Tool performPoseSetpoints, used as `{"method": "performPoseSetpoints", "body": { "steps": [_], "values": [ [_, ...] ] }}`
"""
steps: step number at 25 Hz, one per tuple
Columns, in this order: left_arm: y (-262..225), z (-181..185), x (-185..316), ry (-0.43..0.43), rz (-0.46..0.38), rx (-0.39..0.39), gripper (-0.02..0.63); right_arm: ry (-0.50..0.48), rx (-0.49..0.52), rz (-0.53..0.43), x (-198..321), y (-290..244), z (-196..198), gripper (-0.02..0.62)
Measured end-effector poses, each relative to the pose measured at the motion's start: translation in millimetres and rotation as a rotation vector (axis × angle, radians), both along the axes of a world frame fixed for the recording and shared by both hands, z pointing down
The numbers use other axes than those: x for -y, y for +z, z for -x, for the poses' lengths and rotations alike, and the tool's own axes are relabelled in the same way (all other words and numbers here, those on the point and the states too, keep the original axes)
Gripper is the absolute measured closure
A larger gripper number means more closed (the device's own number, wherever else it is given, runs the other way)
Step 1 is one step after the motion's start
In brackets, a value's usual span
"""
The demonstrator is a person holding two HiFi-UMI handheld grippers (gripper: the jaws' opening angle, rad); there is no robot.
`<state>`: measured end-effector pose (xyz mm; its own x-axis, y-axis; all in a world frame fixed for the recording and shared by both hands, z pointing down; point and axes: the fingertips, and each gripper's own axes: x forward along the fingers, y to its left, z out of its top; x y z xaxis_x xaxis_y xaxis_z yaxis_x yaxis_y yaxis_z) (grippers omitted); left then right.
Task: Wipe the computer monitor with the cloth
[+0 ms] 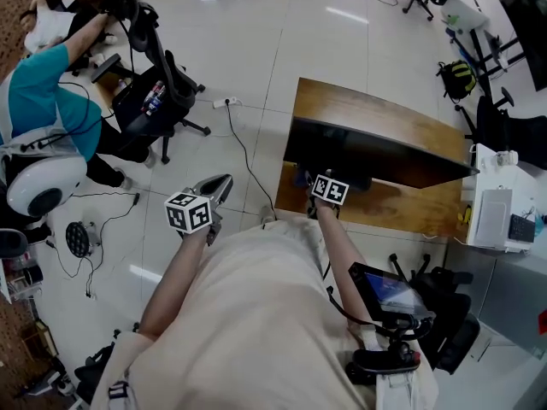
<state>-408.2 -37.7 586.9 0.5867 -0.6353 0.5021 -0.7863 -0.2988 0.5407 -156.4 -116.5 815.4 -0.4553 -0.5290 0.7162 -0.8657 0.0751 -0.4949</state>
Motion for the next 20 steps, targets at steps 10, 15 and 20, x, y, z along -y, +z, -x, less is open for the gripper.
{"method": "performPoseSetpoints", "body": {
  "steps": [10, 15, 20],
  "values": [
    [3.2, 10.6, -6.9, -0.047, 0.009, -0.008, 0.607, -0.109, 0.0, 0.004, 1.6, -1.2, 38.6, 0.474],
    [3.2, 18.7, -8.7, -0.068, 0.009, -0.012, 0.607, -0.178, -0.002, 0.005, 2.3, -2.1, 68.0, 0.474],
    [2.6, 27.9, -10.9, -0.091, 0.003, -0.013, 0.607, -0.219, -0.011, 0.008, 1.6, -2.9, 88.7, 0.474]
  ]
}}
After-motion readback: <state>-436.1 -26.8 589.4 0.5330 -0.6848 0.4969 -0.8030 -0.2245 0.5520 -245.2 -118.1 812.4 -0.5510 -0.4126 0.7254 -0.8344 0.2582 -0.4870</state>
